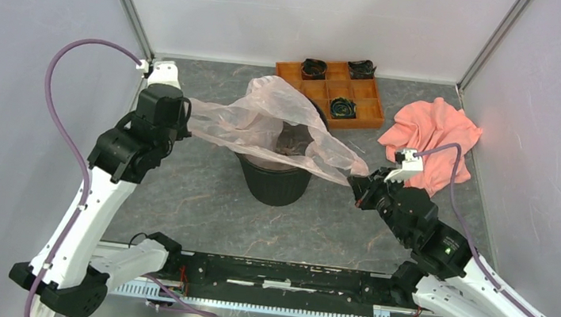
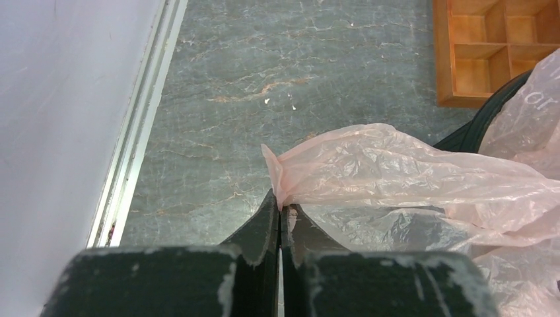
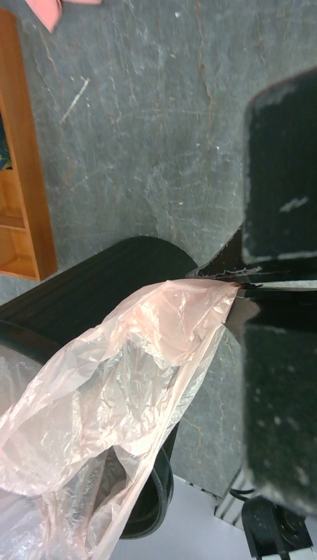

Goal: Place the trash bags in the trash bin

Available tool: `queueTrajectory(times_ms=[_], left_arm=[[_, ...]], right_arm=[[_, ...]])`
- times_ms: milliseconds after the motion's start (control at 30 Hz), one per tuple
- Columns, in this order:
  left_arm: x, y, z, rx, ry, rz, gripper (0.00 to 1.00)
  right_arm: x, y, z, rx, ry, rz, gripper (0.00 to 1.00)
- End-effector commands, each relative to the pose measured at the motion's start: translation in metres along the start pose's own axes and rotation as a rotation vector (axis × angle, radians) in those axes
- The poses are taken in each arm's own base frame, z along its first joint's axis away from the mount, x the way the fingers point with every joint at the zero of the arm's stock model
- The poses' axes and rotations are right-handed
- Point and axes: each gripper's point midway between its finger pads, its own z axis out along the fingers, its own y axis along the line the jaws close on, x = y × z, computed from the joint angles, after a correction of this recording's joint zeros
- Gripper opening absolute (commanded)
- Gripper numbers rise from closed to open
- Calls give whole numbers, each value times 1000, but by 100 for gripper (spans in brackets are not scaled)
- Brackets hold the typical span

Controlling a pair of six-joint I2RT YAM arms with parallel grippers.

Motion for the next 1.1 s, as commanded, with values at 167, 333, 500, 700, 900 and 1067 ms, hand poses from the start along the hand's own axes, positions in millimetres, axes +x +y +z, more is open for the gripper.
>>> queueTrajectory(times_ms=[167, 333, 500, 700, 900, 1067], left_arm=[[-4, 24, -33, -5, -73, -97, 2], [11, 16, -44, 83, -62, -157, 2], [40, 11, -37, 106, -2, -176, 2], [52, 14, -21, 42, 32, -139, 2], [63, 13, 3, -22, 51, -96, 2], [62, -2, 32, -41, 53, -77, 2]], right_arm=[[1, 16, -7, -105, 48, -122, 10], [35, 43, -7, -280, 183, -112, 10], [48, 29, -7, -234, 202, -103, 11], [47, 14, -7, -165, 191, -127, 11], [48, -11, 6, -39, 144, -164, 12], [37, -40, 28, 145, 83, -278, 25]])
